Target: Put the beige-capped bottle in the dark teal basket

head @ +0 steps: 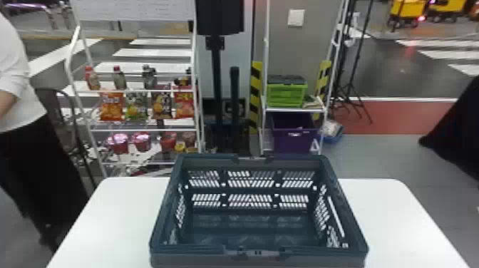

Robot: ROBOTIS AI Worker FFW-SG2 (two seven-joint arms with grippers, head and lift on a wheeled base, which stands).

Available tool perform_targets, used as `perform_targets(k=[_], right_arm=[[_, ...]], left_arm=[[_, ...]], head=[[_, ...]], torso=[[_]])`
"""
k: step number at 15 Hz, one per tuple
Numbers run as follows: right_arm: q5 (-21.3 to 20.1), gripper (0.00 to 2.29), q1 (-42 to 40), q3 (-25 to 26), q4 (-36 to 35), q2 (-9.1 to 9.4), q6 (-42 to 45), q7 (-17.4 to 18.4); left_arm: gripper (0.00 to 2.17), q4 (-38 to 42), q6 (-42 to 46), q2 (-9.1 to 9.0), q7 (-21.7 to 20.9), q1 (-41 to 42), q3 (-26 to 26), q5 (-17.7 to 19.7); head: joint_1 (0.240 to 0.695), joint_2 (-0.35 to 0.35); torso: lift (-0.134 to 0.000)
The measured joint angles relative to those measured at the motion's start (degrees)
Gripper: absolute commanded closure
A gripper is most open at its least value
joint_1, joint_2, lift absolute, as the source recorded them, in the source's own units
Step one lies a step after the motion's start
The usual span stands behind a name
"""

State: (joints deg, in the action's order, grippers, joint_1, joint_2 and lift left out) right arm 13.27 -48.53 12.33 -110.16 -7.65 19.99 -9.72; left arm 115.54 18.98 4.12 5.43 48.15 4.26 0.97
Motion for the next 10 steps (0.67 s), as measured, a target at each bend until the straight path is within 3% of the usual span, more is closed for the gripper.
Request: perform_targets(k=[6,10], right_arm=[[-0.03,2.29,-0.55,0.18,-1.90,0.15,-0.02,-0.01],[-0.19,2.29,-0.25,0.35,-7.01,0.53,-2.89,-0.04]], left_arm=[[0.11,-0.23,0.40,-0.08,0.01,-0.16,0.03,0.00],[0.11,-0.08,0.40,-0.08,-0.03,-0.06,0.04,0.00]], head=[[0.499,0.000],[0.499,0.000]], torso=[[0.000],[0.000]])
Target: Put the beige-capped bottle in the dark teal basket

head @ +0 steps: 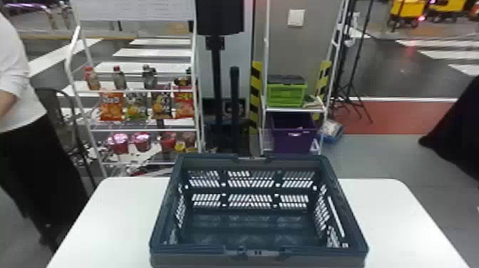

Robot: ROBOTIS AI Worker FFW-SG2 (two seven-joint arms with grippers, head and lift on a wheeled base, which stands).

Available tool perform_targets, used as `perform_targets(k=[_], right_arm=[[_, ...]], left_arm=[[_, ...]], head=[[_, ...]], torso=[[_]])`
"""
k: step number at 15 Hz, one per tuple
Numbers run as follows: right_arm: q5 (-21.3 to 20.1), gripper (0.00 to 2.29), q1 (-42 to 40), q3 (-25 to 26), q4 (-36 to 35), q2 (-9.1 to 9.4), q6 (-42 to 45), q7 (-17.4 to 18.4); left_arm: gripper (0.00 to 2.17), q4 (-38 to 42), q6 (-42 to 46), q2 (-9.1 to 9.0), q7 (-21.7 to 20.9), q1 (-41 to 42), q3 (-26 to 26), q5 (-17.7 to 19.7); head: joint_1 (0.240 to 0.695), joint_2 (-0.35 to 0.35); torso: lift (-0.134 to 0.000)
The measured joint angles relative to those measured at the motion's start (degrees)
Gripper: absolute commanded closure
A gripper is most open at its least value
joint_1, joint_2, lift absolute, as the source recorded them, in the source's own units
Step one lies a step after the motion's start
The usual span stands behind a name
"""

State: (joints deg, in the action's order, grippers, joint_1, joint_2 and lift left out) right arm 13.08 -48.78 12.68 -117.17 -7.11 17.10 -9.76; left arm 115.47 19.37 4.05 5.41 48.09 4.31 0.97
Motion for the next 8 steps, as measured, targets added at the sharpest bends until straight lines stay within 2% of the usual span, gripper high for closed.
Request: perform_targets(k=[3,8], right_arm=[[-0.04,2.29,1.14,-0.06,-5.18,0.78,-4.12,0.04],[-0.14,2.29,4.75,-0.84,-12.68,5.15,-10.99,0.02]], left_arm=[[0.11,0.23,0.00,0.06,-0.05,0.15,0.17,-0.04],[0.11,0.22,-0.04,0.33,-0.23,0.33,1.10,-0.61]], head=[[0.499,0.000],[0.499,0.000]], torso=[[0.000],[0.000]])
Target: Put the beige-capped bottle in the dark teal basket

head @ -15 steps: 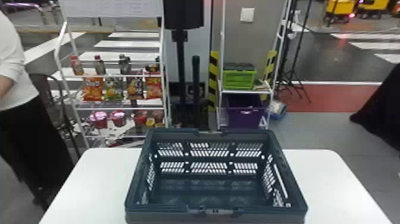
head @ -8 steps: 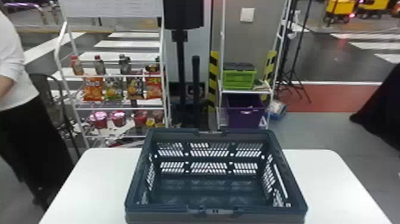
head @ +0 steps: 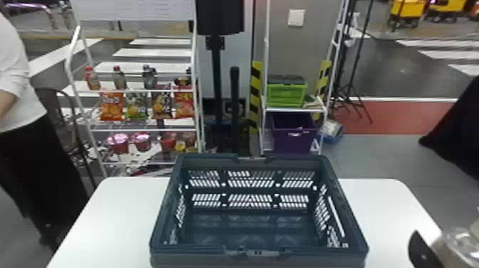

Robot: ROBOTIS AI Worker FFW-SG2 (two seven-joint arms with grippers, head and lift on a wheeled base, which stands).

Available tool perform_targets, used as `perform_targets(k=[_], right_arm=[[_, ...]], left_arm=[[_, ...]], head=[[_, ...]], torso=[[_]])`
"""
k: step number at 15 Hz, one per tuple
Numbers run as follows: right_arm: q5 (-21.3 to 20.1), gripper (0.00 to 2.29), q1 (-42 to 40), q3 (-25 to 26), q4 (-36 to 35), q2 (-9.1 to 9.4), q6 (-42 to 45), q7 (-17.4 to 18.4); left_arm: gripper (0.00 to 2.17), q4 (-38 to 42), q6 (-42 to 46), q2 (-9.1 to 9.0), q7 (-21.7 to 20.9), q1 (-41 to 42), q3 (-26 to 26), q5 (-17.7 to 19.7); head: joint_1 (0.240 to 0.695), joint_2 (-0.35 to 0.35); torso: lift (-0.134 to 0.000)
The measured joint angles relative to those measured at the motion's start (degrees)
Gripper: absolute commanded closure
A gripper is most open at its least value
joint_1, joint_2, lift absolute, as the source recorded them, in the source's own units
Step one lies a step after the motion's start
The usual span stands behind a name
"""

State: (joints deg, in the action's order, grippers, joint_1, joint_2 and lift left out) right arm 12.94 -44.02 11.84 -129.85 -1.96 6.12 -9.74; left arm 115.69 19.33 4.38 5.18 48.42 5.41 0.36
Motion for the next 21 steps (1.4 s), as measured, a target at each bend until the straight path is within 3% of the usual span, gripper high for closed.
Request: perform_targets(k=[4,9,14,17,21], right_arm=[[-0.41,2.29,3.05,-1.68,-4.32,1.79,-5.79,0.06],[-0.90,2.29,7.21,-3.36,-8.32,1.46,-16.12,1.62],[-2.57,2.29,16.14,-8.50,-15.72,-1.54,-38.61,7.96],[-6.76,2.29,24.02,-14.02,-18.45,-1.60,-59.52,10.05],[-10.30,2.29,34.06,-21.26,-17.68,-1.80,-76.63,12.78]], left_arm=[[0.11,0.03,-0.14,1.09,0.24,0.21,1.12,-0.69],[0.11,-0.60,0.21,2.72,0.36,0.45,2.40,-0.80],[0.11,-2.61,3.38,3.89,0.03,0.54,2.58,-0.04],[0.11,-3.97,6.63,4.69,0.05,0.79,2.57,1.22],[0.11,-5.66,10.72,5.36,-0.25,1.21,2.22,2.47]], head=[[0.499,0.000],[0.499,0.000],[0.499,0.000],[0.499,0.000],[0.499,0.000]], torso=[[0.000],[0.000],[0.000],[0.000],[0.000]])
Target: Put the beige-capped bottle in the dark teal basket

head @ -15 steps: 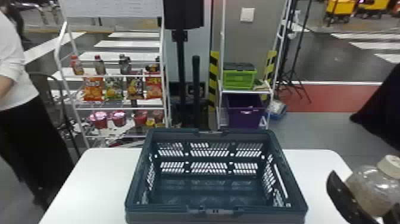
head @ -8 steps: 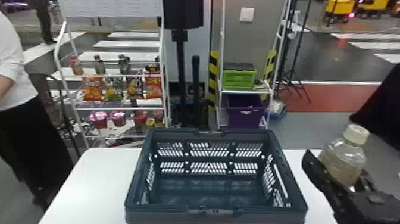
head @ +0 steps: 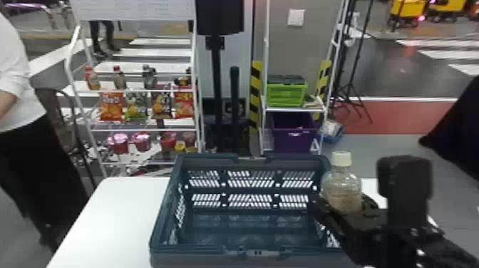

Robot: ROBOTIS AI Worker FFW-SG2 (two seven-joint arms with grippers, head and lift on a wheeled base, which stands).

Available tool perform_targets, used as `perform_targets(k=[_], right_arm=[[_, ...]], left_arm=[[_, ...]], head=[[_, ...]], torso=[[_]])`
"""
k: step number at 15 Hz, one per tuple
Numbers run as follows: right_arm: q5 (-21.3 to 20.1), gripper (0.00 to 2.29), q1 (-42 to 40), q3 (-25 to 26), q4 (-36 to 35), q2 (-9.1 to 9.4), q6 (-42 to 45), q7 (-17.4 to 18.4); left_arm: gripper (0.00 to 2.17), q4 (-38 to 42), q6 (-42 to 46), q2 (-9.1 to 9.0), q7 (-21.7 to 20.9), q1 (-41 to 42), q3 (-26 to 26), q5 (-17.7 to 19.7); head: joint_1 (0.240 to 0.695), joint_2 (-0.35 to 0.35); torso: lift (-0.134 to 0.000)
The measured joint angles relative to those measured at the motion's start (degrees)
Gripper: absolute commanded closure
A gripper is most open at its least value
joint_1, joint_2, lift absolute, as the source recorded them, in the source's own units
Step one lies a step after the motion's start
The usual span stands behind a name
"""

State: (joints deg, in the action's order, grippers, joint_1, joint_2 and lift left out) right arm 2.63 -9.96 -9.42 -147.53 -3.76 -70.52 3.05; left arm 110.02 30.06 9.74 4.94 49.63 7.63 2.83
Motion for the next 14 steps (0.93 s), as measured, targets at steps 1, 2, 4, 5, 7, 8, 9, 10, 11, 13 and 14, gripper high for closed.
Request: perform_targets(k=[1,2,4,5,7,8,9,10,11,13,14], right_arm=[[-0.35,2.29,2.43,-1.66,1.30,0.02,-2.20,0.77],[-0.50,2.29,4.38,-2.91,2.86,0.12,-3.27,1.35],[-0.66,2.29,8.60,-5.12,7.76,0.84,-4.65,1.88],[-0.68,2.29,10.46,-5.93,10.50,1.32,-5.00,2.59],[-0.40,2.29,13.78,-7.39,15.68,1.67,-5.11,4.19],[-0.14,2.29,15.53,-8.24,18.60,1.74,-5.05,4.49],[0.03,2.29,16.99,-9.03,21.30,1.83,-4.97,4.55],[0.14,2.29,18.58,-9.77,24.45,2.10,-4.89,4.59],[0.25,2.29,19.81,-10.12,27.08,2.56,-4.87,4.60],[0.83,2.29,22.29,-10.37,32.75,3.57,-4.74,4.60],[1.16,2.29,23.43,-10.50,35.47,3.69,-4.45,4.60]], left_arm=[[0.11,-0.48,1.25,0.05,-0.18,0.16,-0.10,0.23],[0.11,-0.80,2.09,0.08,-0.32,0.31,-0.20,0.35],[0.11,-1.50,3.89,0.10,-0.57,0.64,-0.39,0.55],[0.11,-1.84,4.70,0.14,-0.65,0.79,-0.48,0.72],[0.11,-2.33,5.55,0.18,-0.80,0.93,-0.77,1.11],[0.11,-2.50,5.82,0.21,-0.80,1.01,-0.91,1.27],[0.11,-2.60,5.94,0.25,-0.81,1.06,-0.99,1.43],[0.11,-2.67,6.00,0.32,-0.81,1.07,-1.02,1.61],[0.11,-2.70,6.01,0.35,-0.85,1.08,-1.04,1.69],[0.11,-2.84,6.01,0.37,-0.84,0.99,-1.08,1.81],[0.11,-2.90,6.01,0.39,-0.81,0.93,-1.15,1.91]], head=[[0.499,0.000],[0.499,0.000],[0.499,0.000],[0.499,0.000],[0.499,0.000],[0.499,0.000],[0.499,0.000],[0.499,0.000],[0.499,0.000],[0.499,0.000],[0.499,0.000]], torso=[[0.000],[0.000],[0.000],[0.000],[0.000],[0.000],[0.000],[0.000],[0.000],[0.000],[0.000]])
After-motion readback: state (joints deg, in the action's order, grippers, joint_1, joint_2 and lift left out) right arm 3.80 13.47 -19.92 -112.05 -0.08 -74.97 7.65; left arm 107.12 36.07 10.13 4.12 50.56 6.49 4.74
